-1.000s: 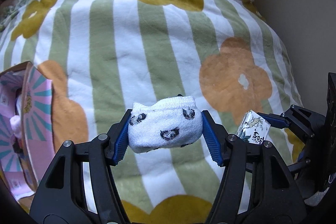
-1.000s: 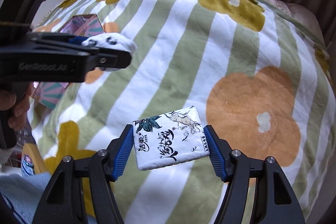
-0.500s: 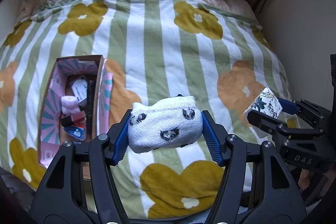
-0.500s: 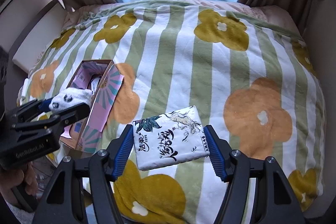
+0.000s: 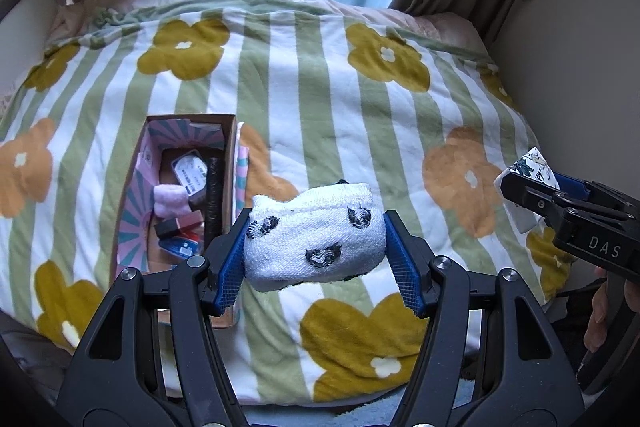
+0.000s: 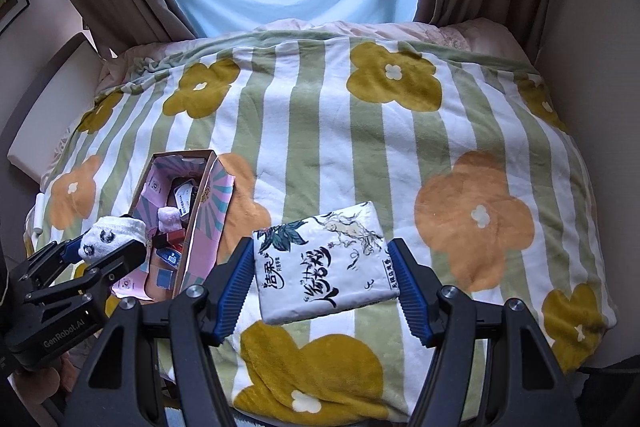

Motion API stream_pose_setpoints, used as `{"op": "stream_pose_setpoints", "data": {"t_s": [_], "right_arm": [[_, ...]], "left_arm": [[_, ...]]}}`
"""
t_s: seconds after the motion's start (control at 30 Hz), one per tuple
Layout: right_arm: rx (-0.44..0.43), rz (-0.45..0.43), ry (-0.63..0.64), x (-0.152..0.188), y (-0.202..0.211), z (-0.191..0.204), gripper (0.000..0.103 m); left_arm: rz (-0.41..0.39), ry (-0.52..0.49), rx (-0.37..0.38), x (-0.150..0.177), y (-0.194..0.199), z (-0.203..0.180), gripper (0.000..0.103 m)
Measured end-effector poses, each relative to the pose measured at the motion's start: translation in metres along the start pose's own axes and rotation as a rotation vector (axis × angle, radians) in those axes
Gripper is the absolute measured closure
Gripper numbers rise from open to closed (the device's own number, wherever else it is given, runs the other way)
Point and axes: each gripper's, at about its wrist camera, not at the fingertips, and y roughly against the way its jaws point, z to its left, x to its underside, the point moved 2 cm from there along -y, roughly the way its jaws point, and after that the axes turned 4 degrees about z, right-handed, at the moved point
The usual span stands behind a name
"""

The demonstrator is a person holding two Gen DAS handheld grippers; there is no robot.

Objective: Organize objects
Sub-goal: 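Lift the sock and tissue packet and carry them over the cardboard box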

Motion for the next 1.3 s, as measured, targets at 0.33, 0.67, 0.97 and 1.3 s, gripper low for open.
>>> {"op": "stream_pose_setpoints", "data": {"t_s": [0.33, 0.67, 0.97, 1.3], "right_arm": [[-0.049, -0.005, 0.069, -0.012, -0.009, 0.066, 0.041], [-0.106, 0.048, 0.165, -0.022, -0.045, 0.141, 0.041], [-0.118, 0.122, 0.212, -0.042, -0.102, 0.194, 0.041], [-0.111, 0.201, 0.265, -0.071, -0.202, 0.241, 0.041]], "left_arm": [[0.0, 0.045, -0.028, 0.007, 0.019, 0.057, 0.043], [0.034, 0.123, -0.057, 0.019, 0.016, 0.127, 0.043], [0.13, 0.174, -0.063, 0.037, -0.022, 0.184, 0.043], [0.254, 0.134, -0.02, 0.046, -0.103, 0.211, 0.043]]}}
